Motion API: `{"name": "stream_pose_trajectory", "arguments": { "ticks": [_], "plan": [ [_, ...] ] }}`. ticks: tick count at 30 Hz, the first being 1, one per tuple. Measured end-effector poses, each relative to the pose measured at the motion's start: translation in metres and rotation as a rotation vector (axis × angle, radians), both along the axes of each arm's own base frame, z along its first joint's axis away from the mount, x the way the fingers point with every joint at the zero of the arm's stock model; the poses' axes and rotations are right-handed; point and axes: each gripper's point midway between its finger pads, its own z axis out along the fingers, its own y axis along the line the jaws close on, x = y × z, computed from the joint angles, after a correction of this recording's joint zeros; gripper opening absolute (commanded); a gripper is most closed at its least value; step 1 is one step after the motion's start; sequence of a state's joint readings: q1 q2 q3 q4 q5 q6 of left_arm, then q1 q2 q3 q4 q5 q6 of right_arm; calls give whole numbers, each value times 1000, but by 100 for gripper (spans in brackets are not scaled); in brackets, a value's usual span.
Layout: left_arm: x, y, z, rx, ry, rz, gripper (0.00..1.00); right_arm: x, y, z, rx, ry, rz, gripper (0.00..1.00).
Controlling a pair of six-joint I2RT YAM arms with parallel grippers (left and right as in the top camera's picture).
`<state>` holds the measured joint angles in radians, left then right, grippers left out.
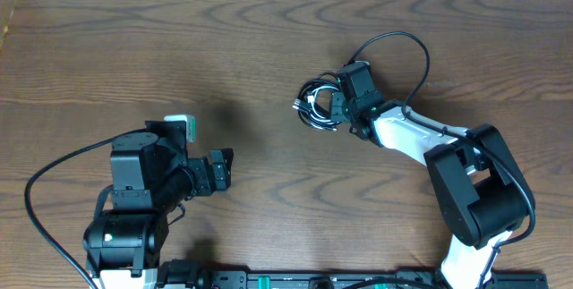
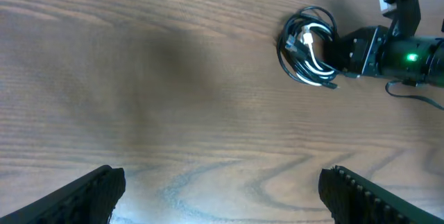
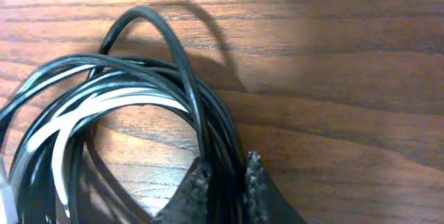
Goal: Untangle cables
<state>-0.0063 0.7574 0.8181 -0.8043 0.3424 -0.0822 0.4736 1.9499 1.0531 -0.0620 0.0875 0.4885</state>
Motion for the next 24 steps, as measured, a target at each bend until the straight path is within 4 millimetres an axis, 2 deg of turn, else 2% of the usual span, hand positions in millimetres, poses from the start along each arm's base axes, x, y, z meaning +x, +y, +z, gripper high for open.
{"name": "stream_pose_trajectory", "arguments": {
  "ticks": [5, 11, 15, 19, 24],
  "plan": [
    [0, 0, 0, 0, -1, 0, 95, -3, -5, 1, -18, 15, 5, 1],
    [0, 0, 0, 0, -1, 0, 95, -9, -26, 12, -86, 27, 5, 1],
    [0, 0, 0, 0, -1, 0, 95, -7, -41, 37, -136, -17, -1, 1],
    [0, 0, 0, 0, -1, 0, 95, -4, -59, 75, -219, -107, -3, 1],
    [0, 0, 0, 0, -2, 0, 95, 1, -94, 124, -421, -233, -33, 1]
  ]
}}
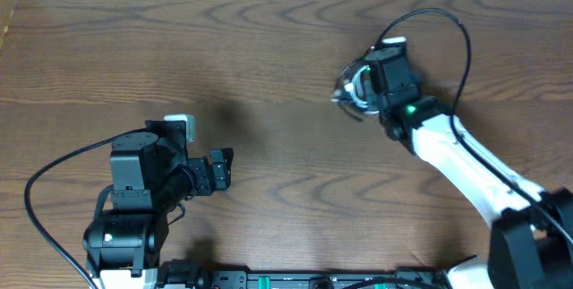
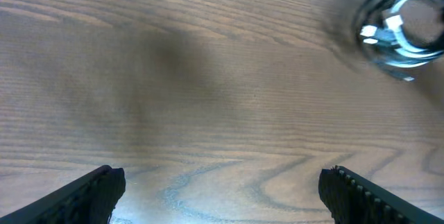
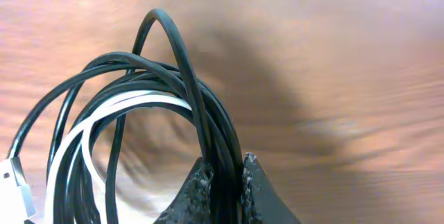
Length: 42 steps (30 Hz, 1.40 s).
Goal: Untangle cables
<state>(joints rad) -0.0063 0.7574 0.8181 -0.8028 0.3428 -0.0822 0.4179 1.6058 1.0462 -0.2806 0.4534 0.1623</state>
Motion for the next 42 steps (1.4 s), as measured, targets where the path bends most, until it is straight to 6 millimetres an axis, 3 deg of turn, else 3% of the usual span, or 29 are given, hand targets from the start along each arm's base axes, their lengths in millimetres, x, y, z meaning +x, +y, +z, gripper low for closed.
{"name": "stream_pose_trajectory", "arguments": {
  "ticks": [6, 10, 12, 13, 14, 17, 19, 21, 25, 28, 33, 34, 38, 42],
  "plan": [
    [0, 0, 0, 0, 0, 0, 95, 0, -38, 42, -291, -90, -56, 1],
    [0, 0, 0, 0, 0, 0, 95, -4, -42, 53, -426, -100, -62, 1],
    [0, 0, 0, 0, 0, 0, 95, -7, -31, 55, -474, -97, -16, 6],
    [0, 0, 0, 0, 0, 0, 95, -9, -19, 56, -499, -94, 30, 18],
    [0, 0, 0, 0, 0, 0, 95, -11, -10, 56, -519, -92, 69, 38],
    [0, 0, 0, 0, 1, 0, 95, -21, 27, 56, -574, -96, 205, 41],
    [0, 0, 0, 0, 2, 0, 95, -29, 49, 55, -601, -102, 284, 54],
    [0, 0, 0, 0, 2, 0, 95, -36, 66, 54, -620, -101, 349, 60],
    [0, 0, 0, 0, 2, 0, 95, -38, 71, 51, -587, -101, 361, 73],
    [0, 0, 0, 0, 2, 0, 95, -28, 52, 47, -484, -94, 274, 72],
    [0, 0, 0, 0, 2, 0, 95, -10, -5, 31, -264, -45, 70, 67],
    [0, 0, 0, 0, 2, 0, 95, -5, -26, 27, -182, -37, -10, 66],
    [0, 0, 0, 0, 2, 0, 95, 6, -75, 16, 61, -26, -194, 64],
    [0, 0, 0, 0, 2, 0, 95, 12, -109, 13, 242, -35, -295, 66]
  ]
}}
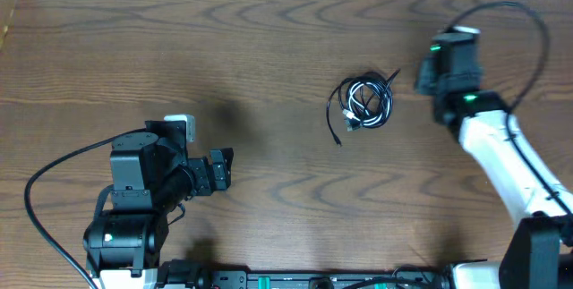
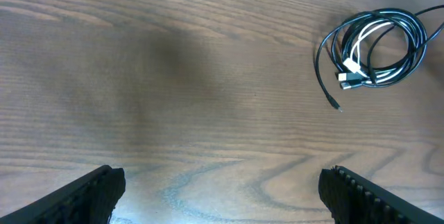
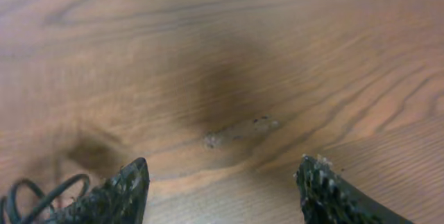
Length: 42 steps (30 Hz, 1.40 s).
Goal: Untangle cables
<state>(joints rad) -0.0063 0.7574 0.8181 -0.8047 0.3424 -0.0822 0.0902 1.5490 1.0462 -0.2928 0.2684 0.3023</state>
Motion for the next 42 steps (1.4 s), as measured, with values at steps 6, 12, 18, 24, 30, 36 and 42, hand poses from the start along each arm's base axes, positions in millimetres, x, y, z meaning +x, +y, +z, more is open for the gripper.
{"name": "stream_pose_trajectory", "arguments": {
  "ticks": [6, 12, 18, 24, 30, 36, 42],
  "plan": [
    [0, 0, 0, 0, 0, 0, 95, 8, -5, -13, 153, 2, 12, 69],
    [0, 0, 0, 0, 0, 0, 95, 19, 24, -69, 278, 100, 111, 68],
    [0, 0, 0, 0, 0, 0, 95, 18, 34, -111, 335, 180, 127, 70],
    [0, 0, 0, 0, 0, 0, 95, 26, 40, -107, 368, 142, 148, 73],
    [0, 0, 0, 0, 0, 0, 95, 35, 49, -104, 374, 104, 169, 70],
    [0, 0, 0, 0, 0, 0, 95, 28, 62, -127, 388, 162, 188, 56],
    [0, 0, 0, 0, -1, 0, 95, 19, 67, -132, 396, 206, 193, 1]
  ]
}}
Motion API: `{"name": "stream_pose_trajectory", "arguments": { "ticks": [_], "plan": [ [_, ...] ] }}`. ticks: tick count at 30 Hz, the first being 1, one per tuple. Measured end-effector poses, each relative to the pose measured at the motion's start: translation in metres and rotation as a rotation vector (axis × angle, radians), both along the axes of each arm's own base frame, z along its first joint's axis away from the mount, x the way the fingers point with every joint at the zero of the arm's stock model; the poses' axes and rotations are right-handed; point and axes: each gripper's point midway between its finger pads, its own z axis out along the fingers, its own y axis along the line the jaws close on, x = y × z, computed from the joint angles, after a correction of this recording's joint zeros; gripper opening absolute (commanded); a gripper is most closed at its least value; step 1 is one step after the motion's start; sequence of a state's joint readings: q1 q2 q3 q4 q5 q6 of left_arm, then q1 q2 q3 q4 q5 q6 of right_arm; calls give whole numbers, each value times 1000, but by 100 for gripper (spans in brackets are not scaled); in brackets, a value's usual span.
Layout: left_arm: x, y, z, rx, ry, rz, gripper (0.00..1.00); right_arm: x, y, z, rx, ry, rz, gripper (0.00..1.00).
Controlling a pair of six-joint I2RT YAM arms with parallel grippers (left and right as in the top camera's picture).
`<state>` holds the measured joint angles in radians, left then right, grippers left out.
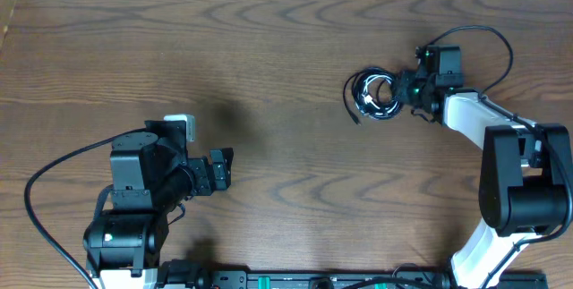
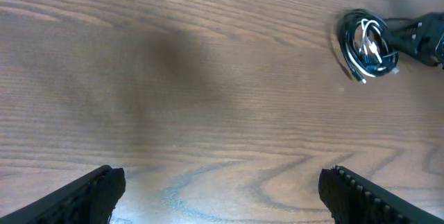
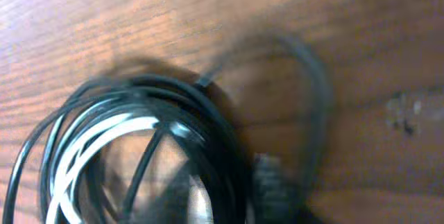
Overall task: Untangle cables
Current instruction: 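Reach the left gripper in and grasp a black cable loop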
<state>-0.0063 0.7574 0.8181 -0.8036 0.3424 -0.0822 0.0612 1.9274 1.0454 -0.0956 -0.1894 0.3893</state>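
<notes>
A small coil of black and white cables lies right of the table's middle; it also shows far off in the left wrist view. My right gripper sits at the coil's right edge. The blurred right wrist view shows its fingers close together with black strands of the coil between them. My left gripper is far away at the front left. It stands open over bare wood, with nothing between its fingers.
The wooden table ends at a pale strip along the far edge. The right arm's own black lead arcs behind its wrist. The left arm's lead loops out at the front left.
My right gripper was open to the right of the coil, apart from it. Now it is at the coil's right edge, shut on black strands. The coil is slightly farther back and tighter.
At first my right gripper was shut on the coil near the table's middle. Then it held the coil farther right and back. Later the coil lay loose with the gripper open beside it. Now the gripper is shut on it again. The left arm stayed still.
</notes>
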Motion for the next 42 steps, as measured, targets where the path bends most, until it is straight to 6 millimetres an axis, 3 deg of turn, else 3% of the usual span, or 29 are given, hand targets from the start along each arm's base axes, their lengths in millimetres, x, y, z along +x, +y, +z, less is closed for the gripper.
{"name": "stream_pose_trajectory", "arguments": {
  "ticks": [8, 14, 18, 22, 29, 36, 42],
  "plan": [
    [6, 0, 6, -1, -36, -1, 95, -29, 13, -2, 65, 128, 51, 1],
    [21, -4, 19, -19, -112, -18, 95, -82, 47, -3, 143, 317, 168, 1],
    [32, -16, 20, -67, -116, -68, 95, -104, 73, -4, 139, 373, 255, 1],
    [40, -27, 3, -120, -42, -116, 94, -117, 95, -4, 131, 393, 320, 2],
    [55, -54, -44, -170, 132, -202, 95, -131, 120, -4, 116, 401, 405, 1],
    [65, -92, -92, -170, 247, -316, 95, -134, 123, -4, 122, 406, 416, 1],
    [76, -125, -114, -153, 222, -417, 95, -134, 124, -4, 123, 408, 416, 1]
  ]
}}
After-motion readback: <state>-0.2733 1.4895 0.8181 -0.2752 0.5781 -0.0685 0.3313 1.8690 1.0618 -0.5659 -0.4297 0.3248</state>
